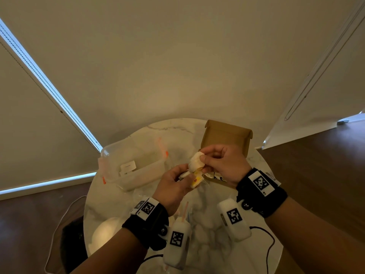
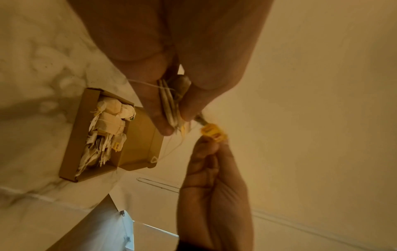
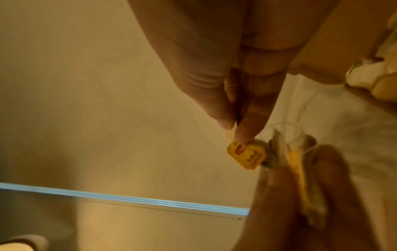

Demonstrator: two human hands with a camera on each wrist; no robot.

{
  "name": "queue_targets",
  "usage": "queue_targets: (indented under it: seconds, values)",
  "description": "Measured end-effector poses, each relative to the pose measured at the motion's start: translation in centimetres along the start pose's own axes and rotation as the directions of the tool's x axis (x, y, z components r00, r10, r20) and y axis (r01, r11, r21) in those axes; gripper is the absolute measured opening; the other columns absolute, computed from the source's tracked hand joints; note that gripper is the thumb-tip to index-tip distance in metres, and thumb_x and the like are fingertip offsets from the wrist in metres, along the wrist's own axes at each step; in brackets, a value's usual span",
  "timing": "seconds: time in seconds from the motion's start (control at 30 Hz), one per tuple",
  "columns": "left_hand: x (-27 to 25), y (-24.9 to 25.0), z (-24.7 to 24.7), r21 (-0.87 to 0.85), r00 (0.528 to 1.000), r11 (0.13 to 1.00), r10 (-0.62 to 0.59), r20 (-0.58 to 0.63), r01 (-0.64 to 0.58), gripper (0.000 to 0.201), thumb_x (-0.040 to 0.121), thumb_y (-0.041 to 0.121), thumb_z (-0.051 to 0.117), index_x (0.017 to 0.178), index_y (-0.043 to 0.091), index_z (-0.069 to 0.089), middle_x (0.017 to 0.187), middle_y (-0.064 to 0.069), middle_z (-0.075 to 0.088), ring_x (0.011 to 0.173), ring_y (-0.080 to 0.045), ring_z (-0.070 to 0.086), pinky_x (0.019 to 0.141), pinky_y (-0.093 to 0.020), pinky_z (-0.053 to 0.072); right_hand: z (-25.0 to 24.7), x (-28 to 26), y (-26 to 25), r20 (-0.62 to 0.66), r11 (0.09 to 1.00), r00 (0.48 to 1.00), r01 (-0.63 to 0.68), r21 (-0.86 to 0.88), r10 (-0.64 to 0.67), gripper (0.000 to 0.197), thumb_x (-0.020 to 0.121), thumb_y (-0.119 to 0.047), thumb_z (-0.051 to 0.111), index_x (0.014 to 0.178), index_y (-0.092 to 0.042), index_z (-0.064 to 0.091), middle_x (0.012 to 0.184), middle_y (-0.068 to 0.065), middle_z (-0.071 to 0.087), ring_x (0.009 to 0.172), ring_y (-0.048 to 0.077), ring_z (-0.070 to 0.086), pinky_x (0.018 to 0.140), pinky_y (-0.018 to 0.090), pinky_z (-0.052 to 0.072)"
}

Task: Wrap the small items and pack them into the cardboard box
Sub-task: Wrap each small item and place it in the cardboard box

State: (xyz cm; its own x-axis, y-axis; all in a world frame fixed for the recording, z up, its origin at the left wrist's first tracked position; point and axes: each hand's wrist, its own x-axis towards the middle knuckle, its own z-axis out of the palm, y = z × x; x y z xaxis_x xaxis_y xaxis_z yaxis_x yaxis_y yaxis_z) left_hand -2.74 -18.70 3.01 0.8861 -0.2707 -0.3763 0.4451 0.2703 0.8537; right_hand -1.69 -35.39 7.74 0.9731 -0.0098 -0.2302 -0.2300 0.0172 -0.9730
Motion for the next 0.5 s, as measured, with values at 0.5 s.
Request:
queue_targets:
  seconds: [0.5]
  values:
    - [-0.37, 0.66, 0.23, -0.113, 0.998, 0.994, -0.008, 0.067, 0.015, 0.042, 0.085, -0.006, 0.058, 0.125, 0.009, 0.060, 0.114, -0.022, 0.066, 0.096, -0.027, 0.068, 0.086, -0.036, 0.057, -0.34, -0.49, 0.80, 0.004, 0.942, 0.988, 0.146, -0.302, -0.152, 0.008, 0.082, 0.001, 0.069, 0.081, -0.006, 0.067, 0.074, 0.010, 0.070, 0.055, 0.020, 0.069, 0.051, 0.025, 0.055]
